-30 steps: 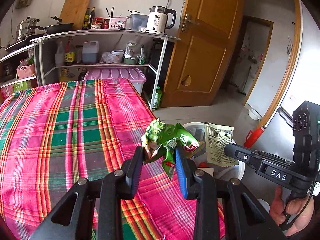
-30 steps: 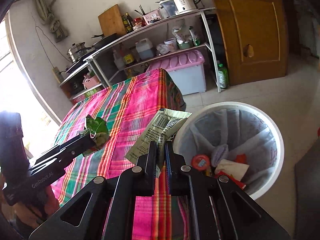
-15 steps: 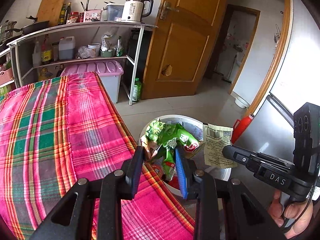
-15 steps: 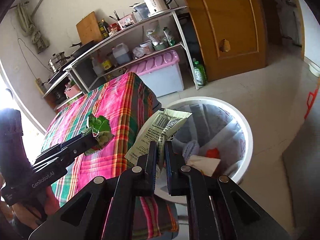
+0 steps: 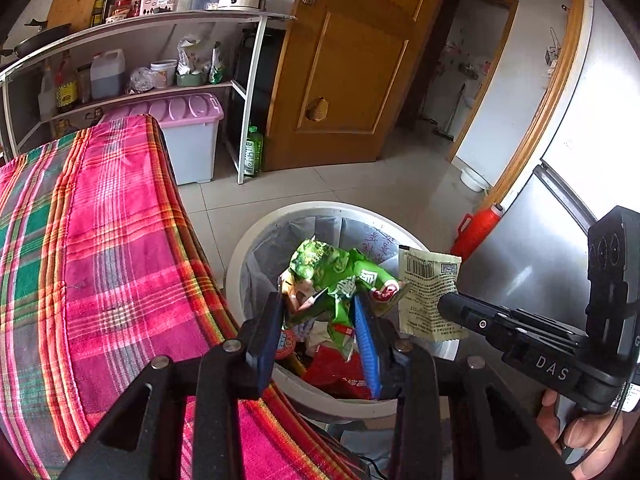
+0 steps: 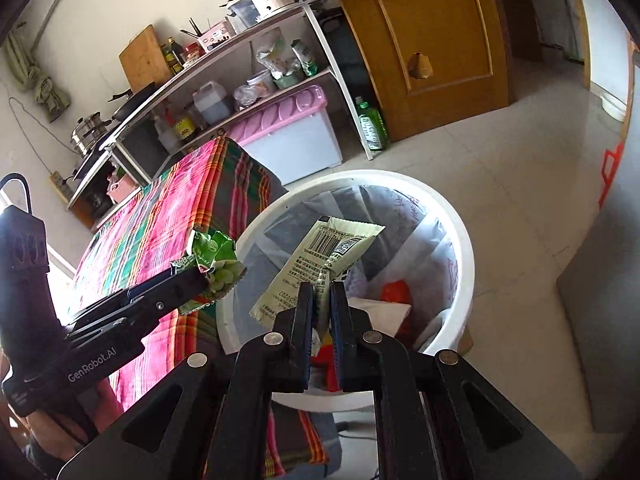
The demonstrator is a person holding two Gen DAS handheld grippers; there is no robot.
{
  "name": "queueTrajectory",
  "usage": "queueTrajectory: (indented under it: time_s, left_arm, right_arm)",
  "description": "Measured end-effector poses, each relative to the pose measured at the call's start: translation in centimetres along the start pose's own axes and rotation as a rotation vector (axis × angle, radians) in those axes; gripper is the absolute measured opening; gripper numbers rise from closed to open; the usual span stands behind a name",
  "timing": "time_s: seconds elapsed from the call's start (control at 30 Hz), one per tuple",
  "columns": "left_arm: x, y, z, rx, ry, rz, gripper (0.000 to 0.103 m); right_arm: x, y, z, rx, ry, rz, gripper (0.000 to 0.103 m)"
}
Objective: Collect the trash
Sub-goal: 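Open both tools to drop the green wrapper and paper label into the bin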
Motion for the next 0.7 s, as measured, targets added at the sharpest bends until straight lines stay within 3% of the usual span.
queueTrajectory:
  time_s: [0.33,0.7]
  left_arm:
    - [-0.2,-2.2,-0.4,0.02,0.031,0.053,0.045]
    - [0.0,-0.3,-0.4,0.021,0.027,0.018,0.045]
  right_arm:
    - [0.0,-1.1,-1.7,0.027,-0.047,0.027,0.013]
    - [0.0,0.6,-1.2,0.028,-0.035,-0.011,0.021]
Point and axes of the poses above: each gripper's, at about its wrist camera, not at the fingertips, and y roughly against the way its jaws point, z to its left, x to its underside, the point moved 3 cm from there along -y, roughly the way its jaws point, and after that the axes turned 9 degrees about x, right-handed, at the moved point
